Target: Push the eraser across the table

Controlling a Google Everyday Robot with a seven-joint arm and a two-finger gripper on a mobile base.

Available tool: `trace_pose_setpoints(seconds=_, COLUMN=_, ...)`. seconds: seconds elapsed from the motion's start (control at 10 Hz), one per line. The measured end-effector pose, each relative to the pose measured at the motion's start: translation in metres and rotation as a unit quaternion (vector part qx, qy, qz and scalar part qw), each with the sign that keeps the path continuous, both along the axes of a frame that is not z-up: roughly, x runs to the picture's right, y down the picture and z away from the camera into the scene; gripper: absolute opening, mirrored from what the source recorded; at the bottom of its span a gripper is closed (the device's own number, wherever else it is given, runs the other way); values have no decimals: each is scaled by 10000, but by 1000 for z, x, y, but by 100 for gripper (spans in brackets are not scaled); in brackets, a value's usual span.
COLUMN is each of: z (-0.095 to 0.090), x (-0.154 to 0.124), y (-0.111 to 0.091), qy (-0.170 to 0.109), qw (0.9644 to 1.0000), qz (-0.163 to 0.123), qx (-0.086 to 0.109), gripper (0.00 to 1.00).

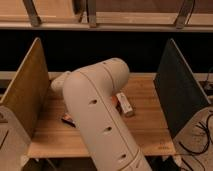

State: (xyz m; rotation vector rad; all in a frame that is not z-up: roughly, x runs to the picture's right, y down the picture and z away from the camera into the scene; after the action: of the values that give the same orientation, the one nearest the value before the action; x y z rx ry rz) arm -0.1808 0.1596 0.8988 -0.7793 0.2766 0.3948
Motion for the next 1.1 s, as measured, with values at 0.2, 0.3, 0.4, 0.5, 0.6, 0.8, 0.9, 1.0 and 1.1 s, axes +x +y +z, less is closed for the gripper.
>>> trace_pose_setpoints(seconds=0.2, z=-8, x=-11, y=7, qy=-99, qw=9999, qz=-92, qx=-68, gripper=0)
trace_pose_setpoints(seconds=0.3, z=-17, x=-20, y=14, qy=-167, qw=9995, qz=-222, qx=-131, gripper=0)
trace_pose_setpoints(seconds=0.4, z=-32, x=-26, y=23, qy=-203, qw=9986, qz=-431, qx=-242, gripper=0)
trace_pose_setpoints(seconds=0.5, z=-43, x=-30, y=31, qy=-233, qw=9977, qz=-539, qx=-339, gripper=0)
trace_pose_setpoints(seconds=0.6, z=-52, x=-35, y=38, qy=-275, qw=9968, qz=-613, qx=-443, gripper=0)
trace_pose_setpoints(seconds=0.8, z=-68, x=-54, y=52, qy=-452, qw=9941, qz=-772, qx=-614, gripper=0)
trace_pose_setpoints(seconds=0.9, z=-73, x=-60, y=52, qy=-520, qw=9933, qz=-824, qx=-623, gripper=0)
trace_pose_setpoints(seconds=1.0, z=-76, x=-67, y=42, qy=-595, qw=9928, qz=-927, qx=-463, gripper=0)
trace_pose_setpoints(seconds=1.1, z=-76, x=-70, y=21, qy=-607, qw=9928, qz=-1018, qx=-155, gripper=0)
